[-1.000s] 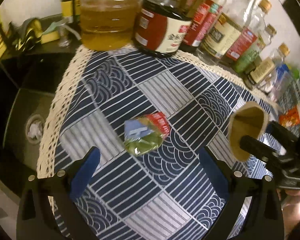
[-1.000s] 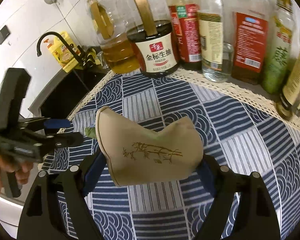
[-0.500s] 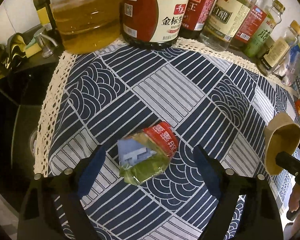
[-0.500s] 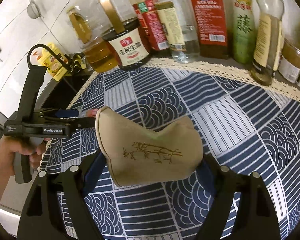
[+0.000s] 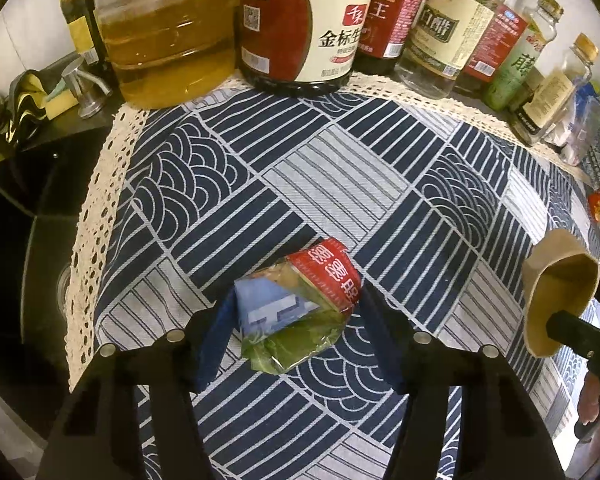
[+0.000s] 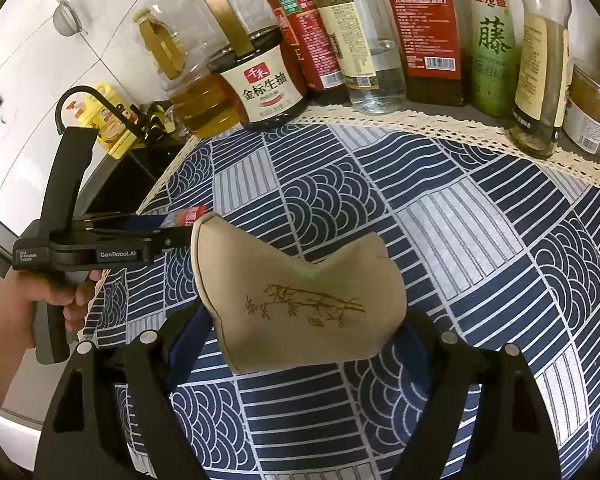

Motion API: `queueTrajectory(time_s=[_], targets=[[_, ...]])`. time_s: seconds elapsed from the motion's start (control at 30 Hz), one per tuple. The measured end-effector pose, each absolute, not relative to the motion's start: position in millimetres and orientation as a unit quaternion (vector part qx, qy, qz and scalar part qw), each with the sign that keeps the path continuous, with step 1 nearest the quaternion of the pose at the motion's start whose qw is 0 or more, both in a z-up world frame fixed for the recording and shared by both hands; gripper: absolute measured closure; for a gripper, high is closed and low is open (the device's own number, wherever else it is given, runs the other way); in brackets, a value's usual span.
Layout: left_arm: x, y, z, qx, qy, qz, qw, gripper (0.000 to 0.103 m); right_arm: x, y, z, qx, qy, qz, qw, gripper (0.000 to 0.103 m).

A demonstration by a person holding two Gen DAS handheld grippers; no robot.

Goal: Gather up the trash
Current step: 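Grasp the tan paper cup with the right tool while the left tool grasps the green packet, then carry the paper cup and packet down over the black bin with both tools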

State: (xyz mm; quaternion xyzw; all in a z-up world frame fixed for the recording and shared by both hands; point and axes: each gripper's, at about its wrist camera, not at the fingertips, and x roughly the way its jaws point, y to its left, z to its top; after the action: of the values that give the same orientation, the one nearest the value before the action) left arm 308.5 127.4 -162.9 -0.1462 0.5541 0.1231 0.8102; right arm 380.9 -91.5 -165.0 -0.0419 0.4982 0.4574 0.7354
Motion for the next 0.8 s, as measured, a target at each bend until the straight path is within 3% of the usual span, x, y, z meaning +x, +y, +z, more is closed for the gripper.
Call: queueTrajectory(time_s=[0.8], targets=[[253.1,97.7,-118.4,-0.150,0.512,0.052,0.844,0.044,331.1,-103.5,-129.5,-0.041,0.486,0.428,0.761,0.022]])
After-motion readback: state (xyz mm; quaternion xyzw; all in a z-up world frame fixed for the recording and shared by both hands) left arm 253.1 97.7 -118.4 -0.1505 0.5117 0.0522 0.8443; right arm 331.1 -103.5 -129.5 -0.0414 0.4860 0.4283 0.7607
